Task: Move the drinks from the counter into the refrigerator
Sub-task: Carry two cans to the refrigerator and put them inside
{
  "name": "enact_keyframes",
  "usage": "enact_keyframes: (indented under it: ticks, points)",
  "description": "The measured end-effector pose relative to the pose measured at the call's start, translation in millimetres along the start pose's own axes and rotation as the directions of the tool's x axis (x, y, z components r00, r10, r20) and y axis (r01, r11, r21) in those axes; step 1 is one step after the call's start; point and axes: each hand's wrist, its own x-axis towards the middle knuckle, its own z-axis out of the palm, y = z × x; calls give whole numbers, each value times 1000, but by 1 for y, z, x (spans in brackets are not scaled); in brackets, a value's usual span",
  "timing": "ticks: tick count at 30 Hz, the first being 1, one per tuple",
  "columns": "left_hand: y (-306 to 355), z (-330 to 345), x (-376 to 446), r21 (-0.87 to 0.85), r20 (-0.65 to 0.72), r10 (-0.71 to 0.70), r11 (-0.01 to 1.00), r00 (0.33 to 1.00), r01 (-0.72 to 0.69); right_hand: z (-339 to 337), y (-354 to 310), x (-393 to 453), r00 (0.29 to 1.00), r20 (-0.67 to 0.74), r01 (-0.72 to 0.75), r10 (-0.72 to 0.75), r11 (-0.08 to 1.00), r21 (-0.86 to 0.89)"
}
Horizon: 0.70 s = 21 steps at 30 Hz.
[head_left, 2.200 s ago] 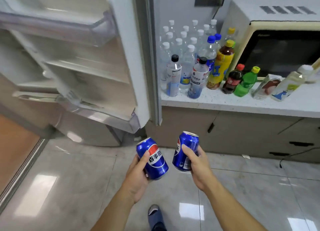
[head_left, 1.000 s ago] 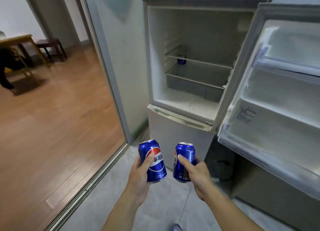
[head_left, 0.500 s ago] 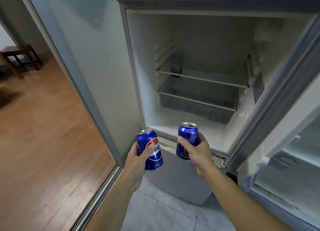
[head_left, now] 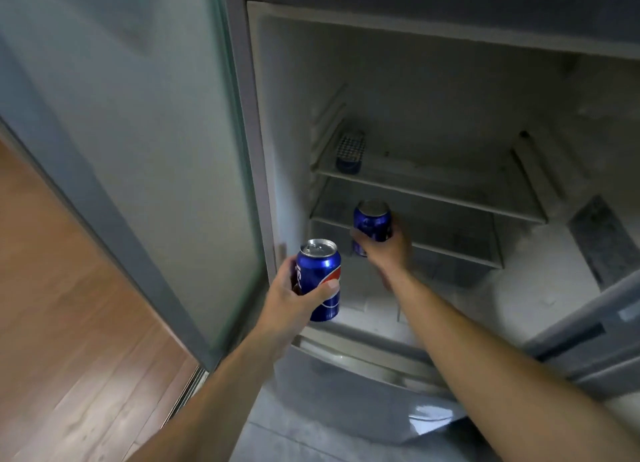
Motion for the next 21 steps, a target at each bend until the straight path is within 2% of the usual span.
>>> enact_keyframes:
  ticks: [7, 12, 16, 19, 21]
  points:
    - [11, -18, 39, -30, 40, -6, 1000, 999, 8, 57, -9, 55, 999, -14, 48, -47, 998, 39]
    - [17, -20, 47, 8, 71, 2, 1000, 997, -3, 82, -17, 94, 997, -77, -20, 22, 999, 28]
    - [16, -14, 47, 33, 63, -16, 999, 998, 14, 88, -15, 119, 997, -81, 0, -5, 998, -58]
    - [15, -11, 47, 17, 42, -44, 999, 998, 43, 94, -11, 124, 995, -71, -59, 63, 996, 60]
    - [14, -10, 48, 2, 40, -58, 998, 997, 58, 95, -9, 127, 995, -90, -42, 51, 994, 104]
